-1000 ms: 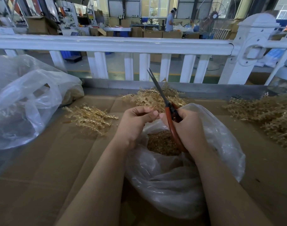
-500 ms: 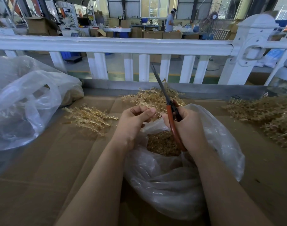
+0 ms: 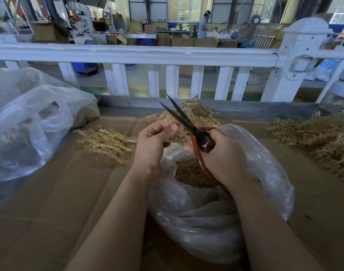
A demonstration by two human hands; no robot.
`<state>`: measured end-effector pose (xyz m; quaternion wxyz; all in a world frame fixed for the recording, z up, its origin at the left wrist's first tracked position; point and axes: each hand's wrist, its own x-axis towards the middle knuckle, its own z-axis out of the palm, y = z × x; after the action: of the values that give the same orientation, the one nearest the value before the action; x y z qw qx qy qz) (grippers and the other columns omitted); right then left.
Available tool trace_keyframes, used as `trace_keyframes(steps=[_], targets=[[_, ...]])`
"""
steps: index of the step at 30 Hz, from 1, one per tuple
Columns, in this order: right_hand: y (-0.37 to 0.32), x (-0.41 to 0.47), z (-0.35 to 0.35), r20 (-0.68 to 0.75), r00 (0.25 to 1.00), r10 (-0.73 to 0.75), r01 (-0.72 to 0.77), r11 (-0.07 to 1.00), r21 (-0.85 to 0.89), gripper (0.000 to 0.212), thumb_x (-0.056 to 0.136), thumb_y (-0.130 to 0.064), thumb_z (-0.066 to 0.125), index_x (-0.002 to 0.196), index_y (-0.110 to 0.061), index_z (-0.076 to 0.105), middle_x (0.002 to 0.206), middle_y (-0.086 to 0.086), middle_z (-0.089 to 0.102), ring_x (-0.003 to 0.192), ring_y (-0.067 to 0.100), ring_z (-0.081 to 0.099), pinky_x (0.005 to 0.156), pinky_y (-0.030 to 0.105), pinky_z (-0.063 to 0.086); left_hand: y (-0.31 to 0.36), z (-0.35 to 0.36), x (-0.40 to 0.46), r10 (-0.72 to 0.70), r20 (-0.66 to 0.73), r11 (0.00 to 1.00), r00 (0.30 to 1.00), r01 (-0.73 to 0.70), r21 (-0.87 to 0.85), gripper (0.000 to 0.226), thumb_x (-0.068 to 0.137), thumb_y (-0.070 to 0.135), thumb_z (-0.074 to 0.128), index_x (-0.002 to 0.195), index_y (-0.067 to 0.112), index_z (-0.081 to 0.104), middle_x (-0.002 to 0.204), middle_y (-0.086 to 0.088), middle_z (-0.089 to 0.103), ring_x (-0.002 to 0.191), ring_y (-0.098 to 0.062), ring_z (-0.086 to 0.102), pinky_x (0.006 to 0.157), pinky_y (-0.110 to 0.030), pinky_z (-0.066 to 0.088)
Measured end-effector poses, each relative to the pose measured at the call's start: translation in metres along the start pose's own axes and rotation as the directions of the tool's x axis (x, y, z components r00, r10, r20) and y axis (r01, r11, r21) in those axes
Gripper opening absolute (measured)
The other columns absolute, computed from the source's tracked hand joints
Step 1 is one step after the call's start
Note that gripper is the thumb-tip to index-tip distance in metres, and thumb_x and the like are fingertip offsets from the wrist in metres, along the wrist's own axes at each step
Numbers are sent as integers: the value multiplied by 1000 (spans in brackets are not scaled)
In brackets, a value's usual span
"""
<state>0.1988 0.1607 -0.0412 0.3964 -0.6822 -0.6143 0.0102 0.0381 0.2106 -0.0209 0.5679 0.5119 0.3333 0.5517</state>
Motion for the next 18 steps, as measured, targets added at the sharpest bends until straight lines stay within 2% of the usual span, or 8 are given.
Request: trace_keyframes(steps=[6, 9, 13, 18], targets=[[-2, -1, -2, 7, 998, -66, 67, 995, -77, 72, 67, -93, 43, 98, -31, 58, 88, -18, 64, 80, 3, 59, 61, 13, 39, 0, -1, 0, 38, 53, 996, 998, -34, -79, 16, 92, 0, 56, 80, 10, 60, 73, -5, 47, 65, -11, 42, 57, -14, 40], [-1, -1, -4, -2, 997, -72, 71, 990, -118, 69, 68, -91, 45, 95, -29, 58, 85, -18, 62, 78, 2, 58, 60, 14, 39, -2, -1, 0, 49, 47, 997, 998, -46, -58, 19, 91, -2, 54, 78, 11, 60, 73, -3, 48, 66, -10, 43, 60, -17, 39], [-1, -1, -4, -15, 997, -82, 78, 982, -170, 68, 68, -92, 43, 90, -29, 57, 82, -18, 60, 73, 1, 55, 57, 12, 36, -4, -2, 1, 50, 42, 998, 998, -49, -29, 22, 91, -4, 53, 76, 11, 58, 73, -3, 48, 70, -12, 42, 69, -27, 35], [0, 0, -3, -41, 996, -74, 63, 975, -212, 60, 70, -90, 48, 83, -32, 55, 74, -20, 57, 66, -4, 49, 54, 10, 31, -6, -4, 3, 54, 44, 998, 998, -54, -15, 24, 90, -2, 55, 75, 15, 61, 72, 2, 52, 71, -10, 44, 71, -28, 34]])
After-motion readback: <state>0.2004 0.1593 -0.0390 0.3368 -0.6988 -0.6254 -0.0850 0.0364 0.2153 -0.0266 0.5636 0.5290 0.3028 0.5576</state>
